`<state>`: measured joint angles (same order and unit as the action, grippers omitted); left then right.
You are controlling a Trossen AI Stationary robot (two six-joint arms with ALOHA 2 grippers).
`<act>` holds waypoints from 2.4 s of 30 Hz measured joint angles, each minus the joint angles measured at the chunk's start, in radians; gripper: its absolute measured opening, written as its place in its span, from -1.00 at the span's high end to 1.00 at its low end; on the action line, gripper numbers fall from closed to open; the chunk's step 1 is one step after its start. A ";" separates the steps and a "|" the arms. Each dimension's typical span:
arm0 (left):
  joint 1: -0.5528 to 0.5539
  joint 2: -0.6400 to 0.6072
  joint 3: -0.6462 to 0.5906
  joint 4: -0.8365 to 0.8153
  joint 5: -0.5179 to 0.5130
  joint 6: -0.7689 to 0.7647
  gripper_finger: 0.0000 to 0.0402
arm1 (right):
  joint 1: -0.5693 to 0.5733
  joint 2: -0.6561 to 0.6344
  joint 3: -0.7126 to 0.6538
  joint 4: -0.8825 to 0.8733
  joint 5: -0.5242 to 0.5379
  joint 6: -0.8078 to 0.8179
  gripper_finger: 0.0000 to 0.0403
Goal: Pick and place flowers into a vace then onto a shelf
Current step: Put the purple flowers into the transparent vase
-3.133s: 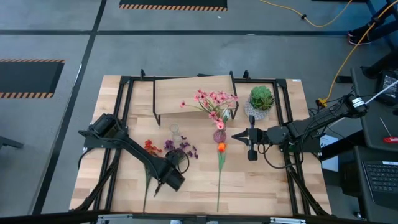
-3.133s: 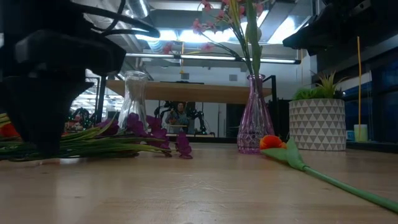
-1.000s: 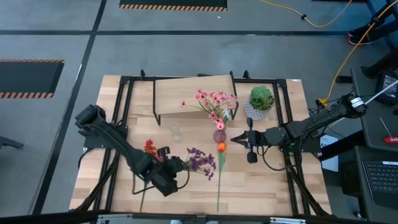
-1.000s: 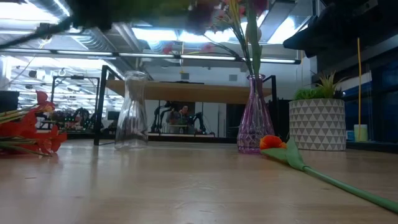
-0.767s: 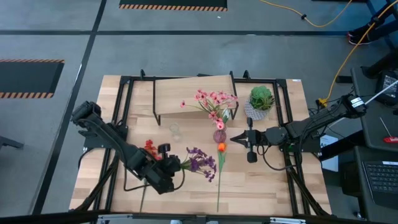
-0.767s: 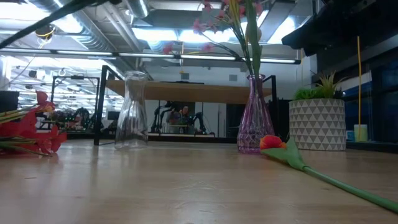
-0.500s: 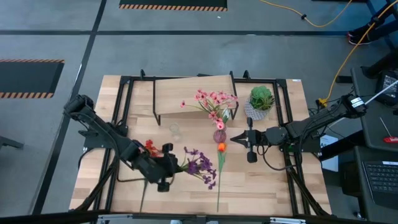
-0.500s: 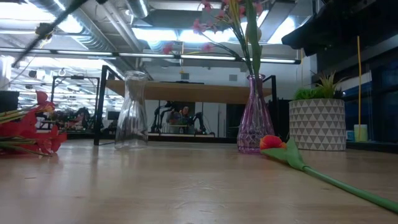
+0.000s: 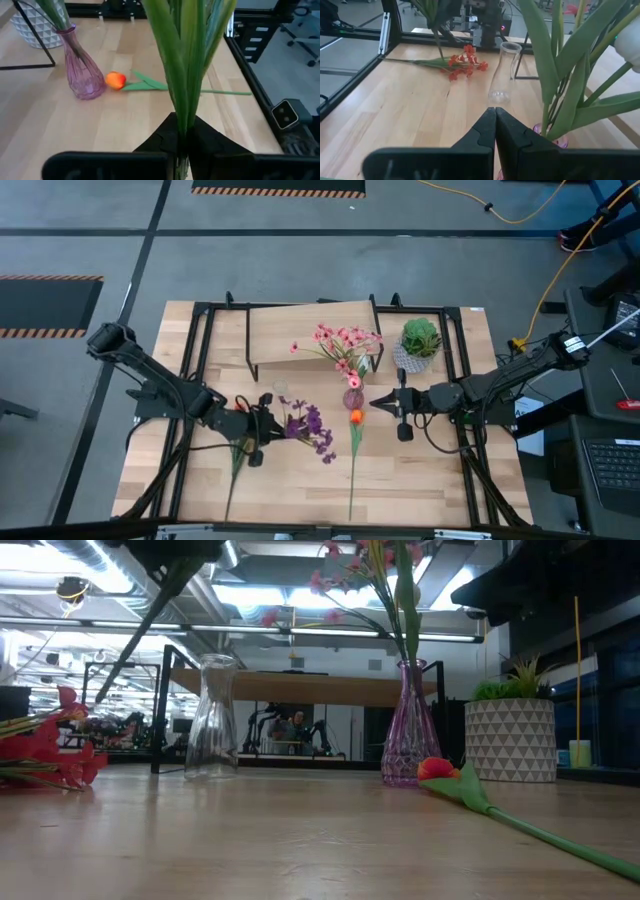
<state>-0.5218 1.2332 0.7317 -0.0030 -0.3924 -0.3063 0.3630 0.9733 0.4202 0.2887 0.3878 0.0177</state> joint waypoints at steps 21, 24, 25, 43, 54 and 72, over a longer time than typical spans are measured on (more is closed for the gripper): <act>0.021 -0.015 -0.021 0.072 -0.098 0.043 0.92 | 0.000 0.000 0.000 0.043 0.003 0.072 0.93; 0.021 -0.015 -0.021 0.112 -0.124 0.031 0.92 | 0.000 0.000 0.000 0.061 0.003 0.055 0.93; 0.021 -0.015 -0.021 0.125 -0.134 0.031 0.92 | 0.000 0.000 0.001 0.061 0.003 0.054 0.93; 0.020 -0.050 -0.021 0.240 -0.396 0.145 0.91 | 0.000 0.000 0.001 0.058 0.003 0.049 0.93; 0.038 -0.153 -0.054 0.235 -0.670 0.225 0.91 | 0.000 0.000 0.000 0.058 0.003 0.026 0.93; 0.077 -0.191 -0.172 0.449 -0.555 0.267 0.91 | 0.000 0.000 0.000 0.058 0.003 0.026 0.93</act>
<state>-0.4448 1.0418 0.5594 0.4456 -0.9474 -0.0391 0.3632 0.9730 0.4206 0.3471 0.3904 0.0441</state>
